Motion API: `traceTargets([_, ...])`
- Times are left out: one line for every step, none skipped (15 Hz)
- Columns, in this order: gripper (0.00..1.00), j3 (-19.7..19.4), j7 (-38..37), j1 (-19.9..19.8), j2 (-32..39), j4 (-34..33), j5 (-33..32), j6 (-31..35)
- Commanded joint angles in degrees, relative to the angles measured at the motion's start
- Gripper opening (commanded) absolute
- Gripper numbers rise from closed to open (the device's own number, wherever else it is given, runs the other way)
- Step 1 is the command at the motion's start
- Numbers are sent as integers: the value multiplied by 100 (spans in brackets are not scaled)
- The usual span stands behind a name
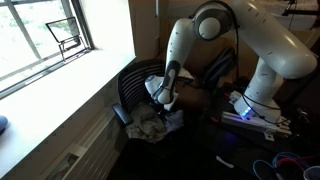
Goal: Get the blue shirt from the seat and place it on the backrest of the chair
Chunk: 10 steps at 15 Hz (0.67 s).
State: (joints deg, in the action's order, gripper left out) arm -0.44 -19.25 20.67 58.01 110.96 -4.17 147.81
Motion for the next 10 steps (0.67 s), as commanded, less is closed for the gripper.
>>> traceTargets([100, -142, 113, 102, 509, -473, -128, -77])
traceTargets([100, -79, 30, 77, 267, -210, -29, -15])
traceTargets([100, -86, 30, 82, 365, -276, -25, -6])
traceTargets([100, -86, 29, 85, 395, -295, -23, -4])
traceTargets([100, -86, 28, 87, 393, -297, -23, -4])
traceTargets([100, -86, 27, 87, 388, -301, -24, -4])
traceTargets([75, -41, 101, 21, 438, -360, -9, -16])
traceTargets([72, -44, 116, 18, 467, -386, -16, -16])
traceTargets([66, -48, 118, 14, 505, -416, -16, -15])
traceTargets([59, -49, 113, 16, 511, -414, -14, -4])
